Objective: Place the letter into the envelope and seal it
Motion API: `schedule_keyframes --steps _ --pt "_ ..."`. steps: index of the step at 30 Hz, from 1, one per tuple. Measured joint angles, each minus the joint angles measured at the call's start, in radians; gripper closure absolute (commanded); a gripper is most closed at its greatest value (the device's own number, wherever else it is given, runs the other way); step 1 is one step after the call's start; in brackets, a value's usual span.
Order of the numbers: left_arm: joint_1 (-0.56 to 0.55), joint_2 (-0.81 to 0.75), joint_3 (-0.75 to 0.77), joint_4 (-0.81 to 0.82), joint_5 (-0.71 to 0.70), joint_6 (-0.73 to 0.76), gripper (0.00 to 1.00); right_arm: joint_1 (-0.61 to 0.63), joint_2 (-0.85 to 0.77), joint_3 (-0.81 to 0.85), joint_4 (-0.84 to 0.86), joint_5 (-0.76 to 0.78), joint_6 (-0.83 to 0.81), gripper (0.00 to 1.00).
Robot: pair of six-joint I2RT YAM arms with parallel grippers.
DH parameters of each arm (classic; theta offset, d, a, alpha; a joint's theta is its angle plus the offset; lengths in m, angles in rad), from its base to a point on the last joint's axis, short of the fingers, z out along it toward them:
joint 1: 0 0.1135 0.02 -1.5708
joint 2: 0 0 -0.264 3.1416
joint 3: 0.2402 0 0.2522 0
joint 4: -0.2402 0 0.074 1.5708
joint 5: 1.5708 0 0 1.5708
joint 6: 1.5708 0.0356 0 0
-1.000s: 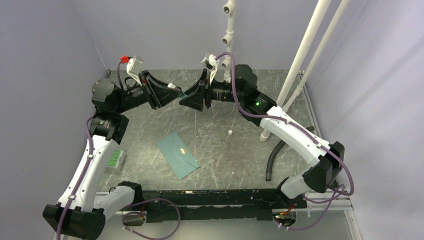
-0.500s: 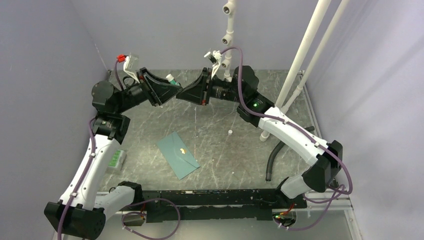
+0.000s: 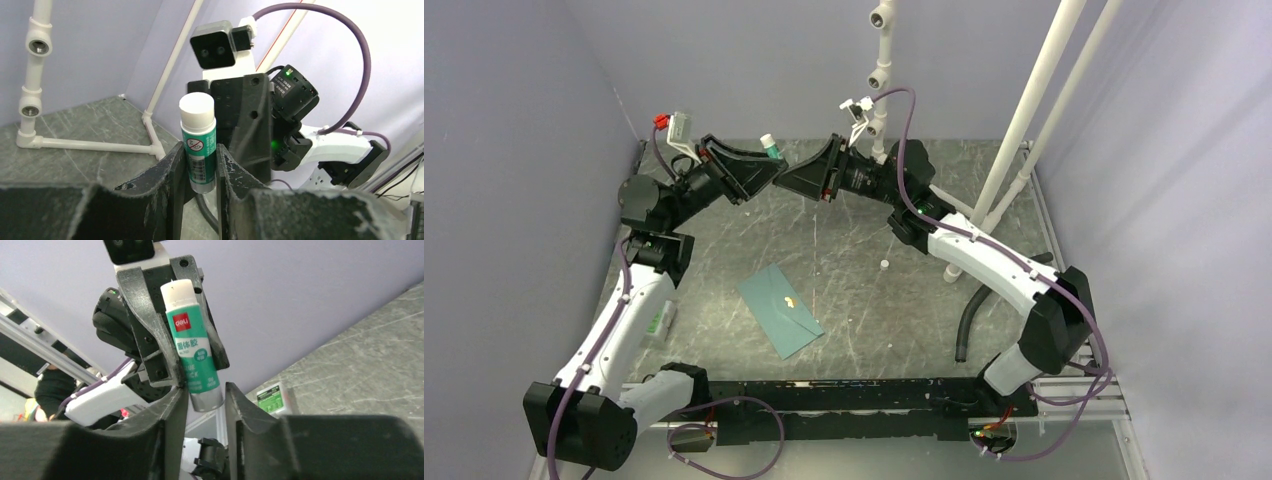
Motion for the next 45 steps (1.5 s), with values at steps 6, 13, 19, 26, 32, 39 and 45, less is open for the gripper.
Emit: schedule_keyframes --steps 6,13,19,26,32,39,45 --pt "-0.001 -0.002 0.036 -0.137 0.032 0.138 0.98 0.000 -0.032 -0.020 -0.062 -0.025 -0.083 0.32" --pt "-0.003 0.003 0.137 -0.396 0.220 0.338 0.98 -0.048 -0.158 -0.016 -0.247 -0.090 -0.275 0.37" --pt "-0.004 0.005 0.176 -0.493 0.352 0.424 0.98 -0.046 -0.126 0.099 -0.303 -0.117 -0.312 0.45" --pt "-0.004 0.006 0.176 -0.515 0.382 0.430 0.98 -0.022 -0.020 0.191 -0.375 -0.146 -0.336 0.56" --pt "0.000 0.016 0.176 -0.526 0.385 0.422 0.88 -0.006 -0.008 0.204 -0.384 -0.140 -0.342 0.95" --pt "-0.003 0.008 0.162 -0.511 0.316 0.372 0.49 0.002 -0.060 0.059 -0.223 0.011 -0.222 1.00" --pt "-0.003 -0.023 0.047 -0.370 0.208 0.243 0.46 0.001 -0.079 -0.062 -0.082 0.176 -0.076 1.00"
